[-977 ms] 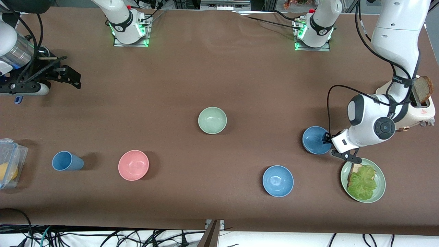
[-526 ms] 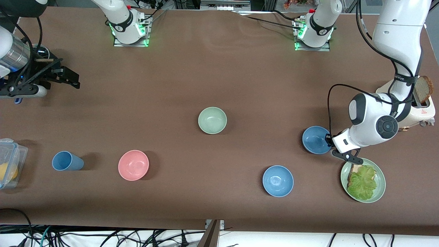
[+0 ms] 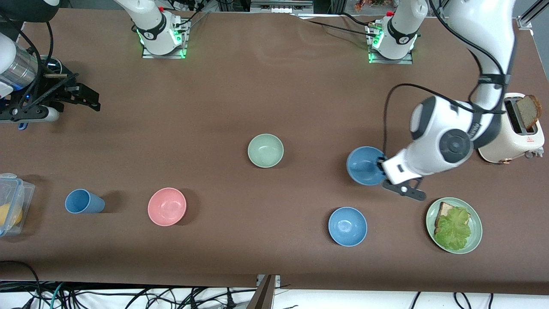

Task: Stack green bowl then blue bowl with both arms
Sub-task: 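Carry the blue bowl with the left gripper onto the green bowl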

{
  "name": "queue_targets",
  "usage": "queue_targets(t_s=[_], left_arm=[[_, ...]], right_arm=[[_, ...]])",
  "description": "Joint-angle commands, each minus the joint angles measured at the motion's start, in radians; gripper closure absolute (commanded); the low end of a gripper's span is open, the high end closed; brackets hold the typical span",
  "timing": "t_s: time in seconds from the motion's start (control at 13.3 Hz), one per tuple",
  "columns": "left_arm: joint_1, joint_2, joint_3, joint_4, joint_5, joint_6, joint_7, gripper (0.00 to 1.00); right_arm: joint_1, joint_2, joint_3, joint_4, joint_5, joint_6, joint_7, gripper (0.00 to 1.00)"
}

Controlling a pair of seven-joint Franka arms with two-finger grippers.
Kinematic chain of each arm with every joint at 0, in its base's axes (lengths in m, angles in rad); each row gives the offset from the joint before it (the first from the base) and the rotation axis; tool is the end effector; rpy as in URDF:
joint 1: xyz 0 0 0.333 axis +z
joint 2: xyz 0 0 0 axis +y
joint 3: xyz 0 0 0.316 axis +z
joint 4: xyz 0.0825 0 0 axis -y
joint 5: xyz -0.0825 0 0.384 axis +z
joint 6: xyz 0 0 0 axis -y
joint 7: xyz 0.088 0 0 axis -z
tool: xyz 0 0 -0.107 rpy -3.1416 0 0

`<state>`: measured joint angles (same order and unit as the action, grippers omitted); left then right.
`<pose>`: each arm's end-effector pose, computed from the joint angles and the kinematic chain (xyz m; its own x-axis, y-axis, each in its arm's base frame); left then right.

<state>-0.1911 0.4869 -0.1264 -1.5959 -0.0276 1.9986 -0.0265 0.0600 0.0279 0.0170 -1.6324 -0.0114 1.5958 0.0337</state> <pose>0.6436 -0.2021 0.3458 0.9605 -0.2656 -0.0837 -0.2591 -0.9625 0.0808 0.5605 0.0419 0.5820 0.9970 0.0434 -0.0640 0.0444 -0.9989 0.0131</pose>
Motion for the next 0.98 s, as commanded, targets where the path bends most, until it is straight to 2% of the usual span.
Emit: queue_targets(t_s=[0.0,0.23,0.45,0.9], left_arm=[[-0.144,0.035,0.014,0.037,-0.082,-0.023,-0.189,1.0],[-0.275,0.083,0.014,0.078,-0.101,-0.017,-0.347,1.0],[-0.35,0.2,0.014,0.212,-0.1,0.008,-0.47,1.0],[-0.41,0.268,0.016,0.225,-0.084,0.14,-0.546,1.0]], right_arm=[[-0.009,0.006,0.004,0.02,0.018,-0.016,-0.018,0.01],[-0.009,0.01,0.006,0.02,0.018,-0.014,-0.018,0.01],[-0.009,0.012,0.004,0.02,0.018,-0.016,-0.018,0.01],[-0.009,0.012,0.004,0.02,0.019,-0.014,-0.018,0.01]])
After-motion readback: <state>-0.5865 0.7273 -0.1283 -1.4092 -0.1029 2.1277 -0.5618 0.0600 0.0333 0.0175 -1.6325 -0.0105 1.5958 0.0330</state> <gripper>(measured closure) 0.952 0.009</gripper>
